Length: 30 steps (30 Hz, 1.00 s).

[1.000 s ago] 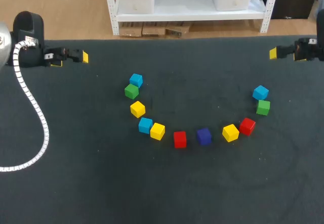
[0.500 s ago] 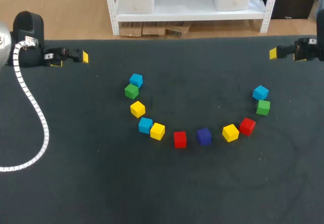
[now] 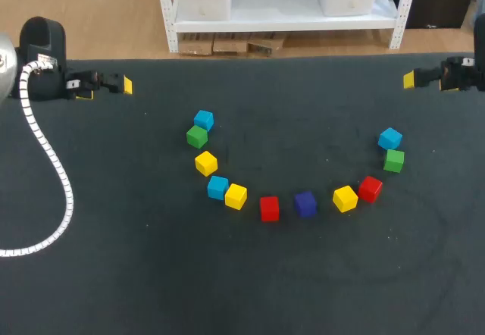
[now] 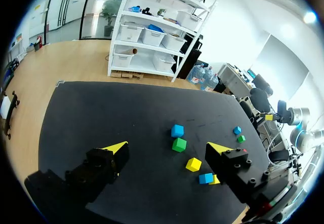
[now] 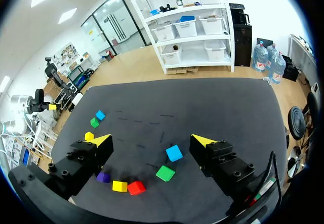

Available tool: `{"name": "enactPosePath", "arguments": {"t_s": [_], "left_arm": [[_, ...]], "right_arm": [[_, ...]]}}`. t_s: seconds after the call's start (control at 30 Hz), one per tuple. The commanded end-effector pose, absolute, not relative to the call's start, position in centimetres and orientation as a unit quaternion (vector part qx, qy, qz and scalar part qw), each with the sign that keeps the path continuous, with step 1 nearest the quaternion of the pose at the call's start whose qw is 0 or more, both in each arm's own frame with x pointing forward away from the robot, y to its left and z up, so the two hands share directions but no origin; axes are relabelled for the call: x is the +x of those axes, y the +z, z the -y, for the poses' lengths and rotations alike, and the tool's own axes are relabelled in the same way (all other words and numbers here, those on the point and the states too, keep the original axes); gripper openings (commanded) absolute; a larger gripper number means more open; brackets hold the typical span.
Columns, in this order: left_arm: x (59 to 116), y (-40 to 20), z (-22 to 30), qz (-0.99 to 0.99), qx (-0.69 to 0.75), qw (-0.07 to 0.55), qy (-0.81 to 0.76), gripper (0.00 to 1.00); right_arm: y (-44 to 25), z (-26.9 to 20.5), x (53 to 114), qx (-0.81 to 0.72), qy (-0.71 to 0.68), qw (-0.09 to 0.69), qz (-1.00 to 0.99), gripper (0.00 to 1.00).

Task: Place the blue cubes, place green cubes on the blue cubes, place the yellow cubes on the green cubes, then place the red cubes on the yellow cubes, and place purple cube on the red cubes.

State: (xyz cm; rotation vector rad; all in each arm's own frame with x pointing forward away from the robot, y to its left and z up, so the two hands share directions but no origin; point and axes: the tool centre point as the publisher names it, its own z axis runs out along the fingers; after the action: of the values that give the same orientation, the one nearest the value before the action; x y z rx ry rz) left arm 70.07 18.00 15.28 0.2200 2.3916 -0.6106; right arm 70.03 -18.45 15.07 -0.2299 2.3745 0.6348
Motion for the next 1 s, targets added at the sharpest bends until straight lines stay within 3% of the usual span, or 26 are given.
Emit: {"name": "enactPosePath", "arguments": {"t_s": [0.03,1.0], "left_arm": [[70.06,15.09,-18.32,-0.910,0.087,0.328,-0.239,1.00],[70.06,15.09,-18.32,-0.910,0.087,0.328,-0.239,1.00]], "right_arm": [[15.03,18.47,70.05,-0.088,0.243,0.330,-0.908,1.00],[14.75,18.78,70.01,-0.085,0.250,0.324,-0.908,1.00]]}}
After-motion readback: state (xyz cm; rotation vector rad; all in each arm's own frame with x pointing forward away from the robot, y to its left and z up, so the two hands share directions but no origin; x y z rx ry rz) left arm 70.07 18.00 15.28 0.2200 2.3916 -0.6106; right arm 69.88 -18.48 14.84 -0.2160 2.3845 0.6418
